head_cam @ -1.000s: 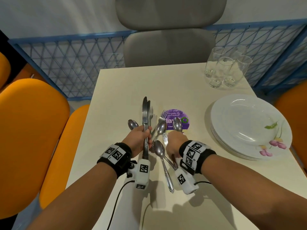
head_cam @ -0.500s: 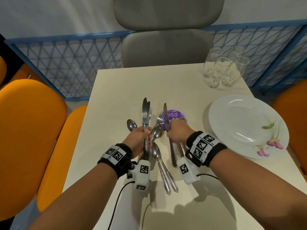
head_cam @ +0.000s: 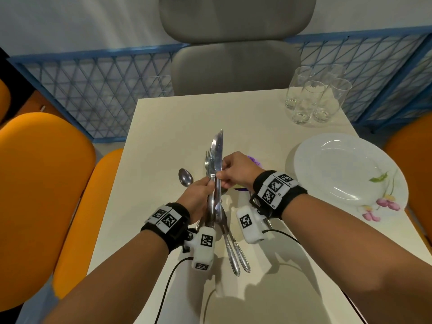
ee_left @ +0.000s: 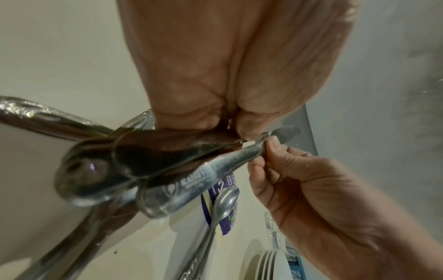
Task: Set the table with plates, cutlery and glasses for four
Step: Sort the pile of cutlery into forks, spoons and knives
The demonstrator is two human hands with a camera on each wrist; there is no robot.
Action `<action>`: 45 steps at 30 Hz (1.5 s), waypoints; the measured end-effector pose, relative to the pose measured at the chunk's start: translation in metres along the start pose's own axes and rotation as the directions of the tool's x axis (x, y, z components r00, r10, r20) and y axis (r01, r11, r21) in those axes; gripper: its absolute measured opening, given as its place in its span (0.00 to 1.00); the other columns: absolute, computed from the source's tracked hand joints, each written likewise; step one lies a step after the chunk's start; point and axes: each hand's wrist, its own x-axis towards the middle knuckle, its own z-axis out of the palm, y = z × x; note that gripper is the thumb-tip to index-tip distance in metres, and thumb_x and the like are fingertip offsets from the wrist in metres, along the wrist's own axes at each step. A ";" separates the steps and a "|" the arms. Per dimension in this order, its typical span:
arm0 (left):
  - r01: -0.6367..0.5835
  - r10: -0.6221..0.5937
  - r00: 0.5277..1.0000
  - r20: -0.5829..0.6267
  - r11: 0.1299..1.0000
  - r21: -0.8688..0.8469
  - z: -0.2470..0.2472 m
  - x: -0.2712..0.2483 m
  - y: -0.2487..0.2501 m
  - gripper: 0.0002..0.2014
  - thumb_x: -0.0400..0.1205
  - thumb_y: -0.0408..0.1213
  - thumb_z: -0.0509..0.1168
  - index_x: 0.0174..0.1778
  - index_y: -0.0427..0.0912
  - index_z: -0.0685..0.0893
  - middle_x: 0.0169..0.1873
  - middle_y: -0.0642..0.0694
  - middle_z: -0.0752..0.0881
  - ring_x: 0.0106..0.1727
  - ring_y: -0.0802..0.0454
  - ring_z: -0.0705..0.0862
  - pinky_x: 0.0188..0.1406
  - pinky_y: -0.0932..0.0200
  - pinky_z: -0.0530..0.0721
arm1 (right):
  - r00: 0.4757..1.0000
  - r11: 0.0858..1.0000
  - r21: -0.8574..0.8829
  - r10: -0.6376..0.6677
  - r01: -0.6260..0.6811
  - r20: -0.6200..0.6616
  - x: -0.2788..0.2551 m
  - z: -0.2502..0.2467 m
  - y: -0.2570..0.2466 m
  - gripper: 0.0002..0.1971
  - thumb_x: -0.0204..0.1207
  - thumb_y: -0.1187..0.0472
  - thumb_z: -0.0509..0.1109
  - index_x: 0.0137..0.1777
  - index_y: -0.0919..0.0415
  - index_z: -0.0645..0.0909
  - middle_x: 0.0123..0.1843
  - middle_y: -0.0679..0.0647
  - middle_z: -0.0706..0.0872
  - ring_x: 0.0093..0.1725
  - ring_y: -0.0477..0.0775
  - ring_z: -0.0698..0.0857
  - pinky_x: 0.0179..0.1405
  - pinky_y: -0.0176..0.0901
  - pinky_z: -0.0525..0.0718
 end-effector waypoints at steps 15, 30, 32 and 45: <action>0.041 -0.042 0.999 -0.009 0.997 -0.063 0.006 0.004 0.002 0.13 0.90 0.35 0.49 0.60 0.35 0.77 0.34 0.41 0.76 0.30 0.48 0.75 0.34 0.53 0.75 | 0.995 0.996 0.086 0.006 0.003 -0.096 0.012 0.008 0.012 0.09 0.70 0.71 0.78 0.44 0.66 0.80 0.30 0.61 0.85 0.31 0.59 0.86 0.45 0.59 0.90; -0.062 0.043 0.988 -0.150 0.991 -0.120 0.011 0.015 0.017 0.12 0.89 0.31 0.51 0.66 0.38 0.74 0.52 0.34 0.83 0.49 0.43 0.86 0.35 0.53 0.88 | 0.929 0.967 0.235 0.003 -0.098 0.371 -0.015 0.024 0.029 0.30 0.74 0.76 0.64 0.72 0.53 0.63 0.53 0.66 0.78 0.44 0.59 0.82 0.42 0.53 0.82; -0.051 0.041 0.987 -0.155 0.997 -0.057 0.012 0.019 0.015 0.12 0.89 0.30 0.52 0.67 0.38 0.74 0.56 0.35 0.82 0.54 0.43 0.85 0.40 0.53 0.86 | 0.952 0.989 0.144 -0.026 -0.019 0.304 -0.016 0.029 0.030 0.38 0.73 0.77 0.64 0.78 0.51 0.55 0.53 0.65 0.78 0.45 0.59 0.81 0.43 0.53 0.82; -0.195 0.141 0.951 -0.274 0.963 -0.183 0.004 0.035 0.050 0.16 0.90 0.36 0.49 0.69 0.31 0.70 0.51 0.35 0.80 0.48 0.40 0.85 0.53 0.43 0.82 | 0.943 0.993 0.114 -0.011 -0.029 0.334 -0.049 0.011 0.045 0.19 0.80 0.72 0.59 0.69 0.58 0.65 0.33 0.56 0.73 0.26 0.47 0.75 0.25 0.38 0.78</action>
